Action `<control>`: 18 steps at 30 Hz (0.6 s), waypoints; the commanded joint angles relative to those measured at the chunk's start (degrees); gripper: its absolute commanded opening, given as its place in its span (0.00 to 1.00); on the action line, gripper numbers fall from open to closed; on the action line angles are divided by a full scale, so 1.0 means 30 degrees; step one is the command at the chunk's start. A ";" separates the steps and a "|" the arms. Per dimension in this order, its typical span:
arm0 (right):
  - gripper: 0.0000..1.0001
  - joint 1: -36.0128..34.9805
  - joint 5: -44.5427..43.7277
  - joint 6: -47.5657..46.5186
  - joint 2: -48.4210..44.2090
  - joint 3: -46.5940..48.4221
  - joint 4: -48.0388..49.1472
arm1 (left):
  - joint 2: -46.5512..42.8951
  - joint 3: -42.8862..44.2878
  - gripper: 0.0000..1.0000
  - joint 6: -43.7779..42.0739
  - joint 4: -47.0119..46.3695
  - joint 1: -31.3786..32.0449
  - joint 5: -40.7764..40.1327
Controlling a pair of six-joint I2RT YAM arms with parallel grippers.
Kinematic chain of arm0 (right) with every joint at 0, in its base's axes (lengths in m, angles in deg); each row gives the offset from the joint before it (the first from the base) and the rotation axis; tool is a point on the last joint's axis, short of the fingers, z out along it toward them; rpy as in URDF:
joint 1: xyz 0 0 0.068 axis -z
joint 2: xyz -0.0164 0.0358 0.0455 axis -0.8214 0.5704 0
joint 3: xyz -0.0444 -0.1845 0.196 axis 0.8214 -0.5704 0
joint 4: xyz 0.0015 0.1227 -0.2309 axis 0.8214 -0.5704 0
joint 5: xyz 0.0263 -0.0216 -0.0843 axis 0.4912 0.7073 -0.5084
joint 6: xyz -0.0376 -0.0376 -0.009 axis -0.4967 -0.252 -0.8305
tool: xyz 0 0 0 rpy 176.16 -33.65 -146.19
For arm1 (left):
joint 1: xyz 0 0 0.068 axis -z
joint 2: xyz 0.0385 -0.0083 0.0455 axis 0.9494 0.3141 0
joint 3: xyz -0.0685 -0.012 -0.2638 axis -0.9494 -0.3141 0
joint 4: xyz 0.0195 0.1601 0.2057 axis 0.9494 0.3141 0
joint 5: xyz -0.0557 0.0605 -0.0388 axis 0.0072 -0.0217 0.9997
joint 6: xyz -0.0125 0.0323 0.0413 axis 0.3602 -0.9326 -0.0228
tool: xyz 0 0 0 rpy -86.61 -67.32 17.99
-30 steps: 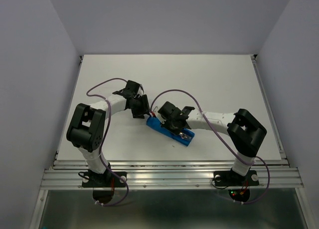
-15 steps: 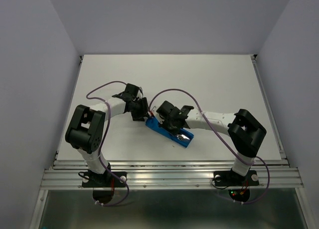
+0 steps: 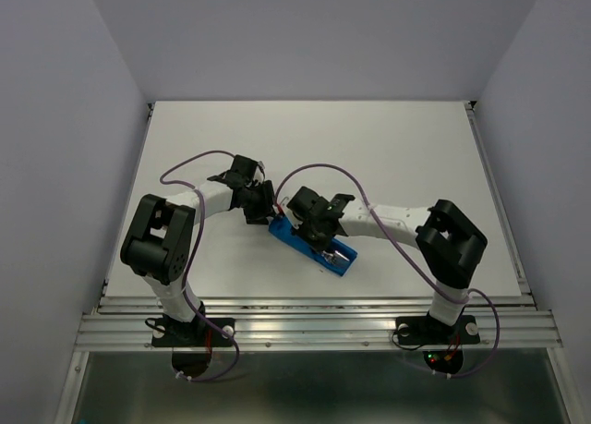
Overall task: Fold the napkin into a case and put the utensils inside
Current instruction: Insert the fork into the folded napkin.
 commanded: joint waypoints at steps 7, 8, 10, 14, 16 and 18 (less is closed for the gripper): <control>0.23 -0.0231 0.0730 0.1110 0.0473 0.0817 0.0749 | -0.0446 -0.0617 0.57 -0.0032 0.0009 -0.0038 -0.0102; 0.27 -0.0231 0.0612 0.1604 0.0386 0.0787 0.0720 | -0.0446 -0.0617 0.57 -0.0032 0.0009 -0.0038 -0.0102; 0.33 -0.0231 0.0145 0.1639 0.0007 0.0525 0.0690 | -0.0447 -0.0617 0.57 -0.0061 -0.0020 -0.0038 -0.0102; 0.34 -0.0231 -0.1086 0.1639 -0.1165 0.0115 0.0661 | -0.0446 -0.0588 0.57 -0.0061 0.0009 -0.0038 -0.0101; 0.34 -0.0231 -0.2048 0.1697 -0.1954 -0.0091 0.0690 | -0.0417 -0.0559 0.57 -0.0061 0.0009 -0.0038 -0.0102; 0.34 -0.0231 -0.2696 0.1785 -0.2454 -0.0528 0.0661 | -0.0446 -0.0530 0.57 -0.0090 0.0038 -0.0038 -0.0131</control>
